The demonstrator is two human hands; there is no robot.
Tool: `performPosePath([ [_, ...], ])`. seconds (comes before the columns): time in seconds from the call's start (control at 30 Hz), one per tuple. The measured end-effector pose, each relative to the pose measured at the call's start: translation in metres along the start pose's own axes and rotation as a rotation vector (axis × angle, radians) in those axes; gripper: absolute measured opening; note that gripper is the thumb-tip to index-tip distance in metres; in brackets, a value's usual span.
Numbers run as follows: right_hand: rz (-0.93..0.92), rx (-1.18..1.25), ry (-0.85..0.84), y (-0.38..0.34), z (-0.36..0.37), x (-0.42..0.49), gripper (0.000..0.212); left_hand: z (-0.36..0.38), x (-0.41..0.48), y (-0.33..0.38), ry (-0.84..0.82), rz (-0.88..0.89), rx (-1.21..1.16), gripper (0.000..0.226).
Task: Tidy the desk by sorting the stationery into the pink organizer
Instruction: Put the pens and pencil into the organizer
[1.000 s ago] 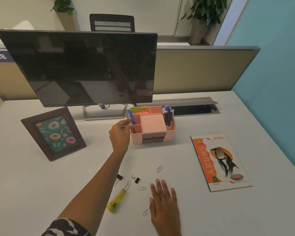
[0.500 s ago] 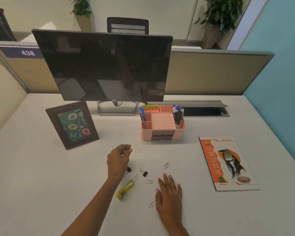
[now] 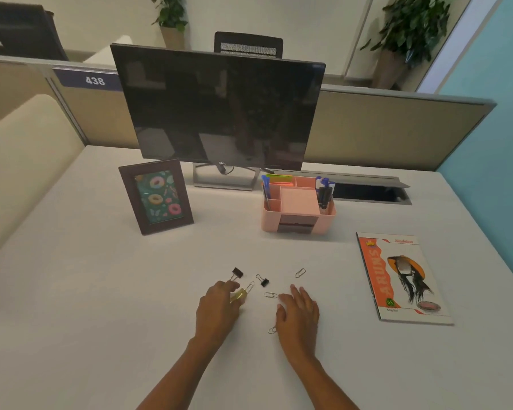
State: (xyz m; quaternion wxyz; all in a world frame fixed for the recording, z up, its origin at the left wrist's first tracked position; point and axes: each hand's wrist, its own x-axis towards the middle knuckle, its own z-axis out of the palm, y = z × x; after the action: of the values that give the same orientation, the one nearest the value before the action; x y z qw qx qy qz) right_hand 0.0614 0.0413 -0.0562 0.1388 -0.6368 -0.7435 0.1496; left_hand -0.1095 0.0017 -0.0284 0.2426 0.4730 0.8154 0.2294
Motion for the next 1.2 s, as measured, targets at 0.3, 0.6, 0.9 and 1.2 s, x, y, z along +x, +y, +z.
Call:
performPosePath([
  [0.3,-0.135,0.133,0.034,-0.04,0.006,-0.025,0.017,0.003,-0.011,-0.003,-0.02,-0.033,0.062,0.045],
  [0.6,0.152,0.569,-0.129,-0.057,-0.008,-0.015,0.02,0.004,-0.008,0.012,-0.056,-0.349,-0.625,0.027],
  [0.9,0.304,0.849,-0.04,-0.052,-0.035,0.027,0.025,0.001,0.024,0.064,-0.008,-0.295,-0.78,0.011],
  [1.2,0.299,0.849,0.091,-0.042,-0.065,0.093,0.027,-0.001,0.073,0.125,-0.042,-0.175,-0.741,0.01],
])
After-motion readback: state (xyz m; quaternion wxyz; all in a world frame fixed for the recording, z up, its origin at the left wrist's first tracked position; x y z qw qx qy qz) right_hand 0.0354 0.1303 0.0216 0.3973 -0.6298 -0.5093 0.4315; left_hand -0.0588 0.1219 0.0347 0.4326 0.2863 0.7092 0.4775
